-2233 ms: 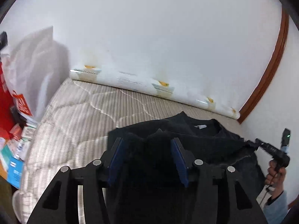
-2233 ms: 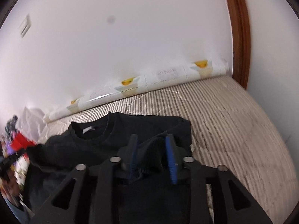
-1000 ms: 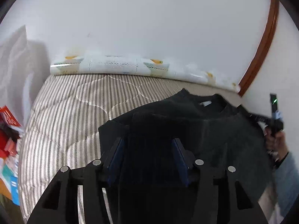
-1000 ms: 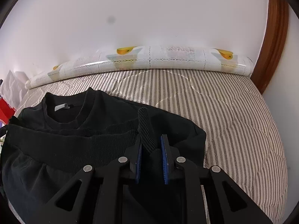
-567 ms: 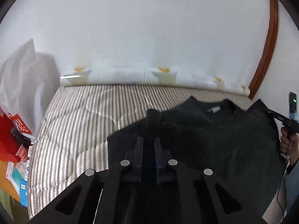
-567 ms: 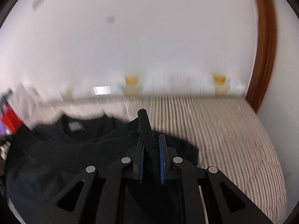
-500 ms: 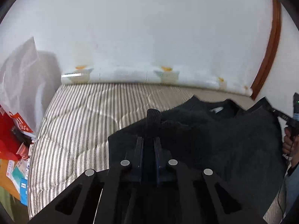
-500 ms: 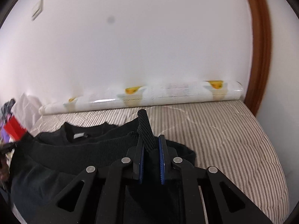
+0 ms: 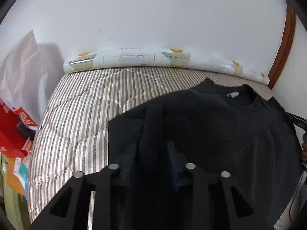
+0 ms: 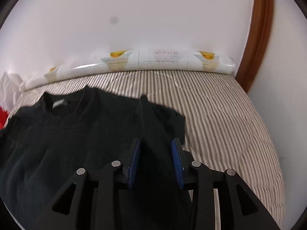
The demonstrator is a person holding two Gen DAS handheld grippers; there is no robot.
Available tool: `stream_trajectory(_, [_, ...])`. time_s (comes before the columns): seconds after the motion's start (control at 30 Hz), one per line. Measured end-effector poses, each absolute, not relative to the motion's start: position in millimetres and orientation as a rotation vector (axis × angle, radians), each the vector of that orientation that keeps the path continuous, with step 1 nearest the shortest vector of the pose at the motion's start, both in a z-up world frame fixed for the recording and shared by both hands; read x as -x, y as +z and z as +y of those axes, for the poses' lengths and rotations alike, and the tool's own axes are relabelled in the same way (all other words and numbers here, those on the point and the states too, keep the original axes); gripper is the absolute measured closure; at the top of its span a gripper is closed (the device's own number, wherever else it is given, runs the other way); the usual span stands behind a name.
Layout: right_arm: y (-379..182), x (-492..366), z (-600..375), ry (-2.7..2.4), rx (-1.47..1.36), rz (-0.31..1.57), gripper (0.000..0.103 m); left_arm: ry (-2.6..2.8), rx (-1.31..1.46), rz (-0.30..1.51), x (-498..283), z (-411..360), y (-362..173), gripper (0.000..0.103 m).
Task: Fold small clothes
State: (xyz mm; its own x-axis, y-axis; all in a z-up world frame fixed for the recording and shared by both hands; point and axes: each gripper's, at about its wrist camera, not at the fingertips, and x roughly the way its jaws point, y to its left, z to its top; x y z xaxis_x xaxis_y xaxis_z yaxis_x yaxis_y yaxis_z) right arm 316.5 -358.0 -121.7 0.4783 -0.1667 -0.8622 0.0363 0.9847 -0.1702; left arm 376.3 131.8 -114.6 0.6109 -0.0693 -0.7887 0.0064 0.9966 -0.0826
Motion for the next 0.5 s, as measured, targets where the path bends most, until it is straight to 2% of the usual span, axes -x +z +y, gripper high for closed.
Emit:
stream_trajectory(0.1, [-118.2,-285.0,-359.7,-0.139,0.147,1.078,0.068,-0.019,0.059,0.924,-361.1,129.4,-115.4,0.07])
stream_trajectory(0.2, [-123.6,-256.5,-364.9,-0.186,0.165,1.097,0.066,0.004,0.047,0.929,-345.2,129.6,-116.6,0.063])
stream_trajectory(0.5, [-97.1,-194.3,-363.9,-0.261,0.09,1.087,0.061,0.053,0.055,0.929,-286.7,143.6,-111.0,0.062])
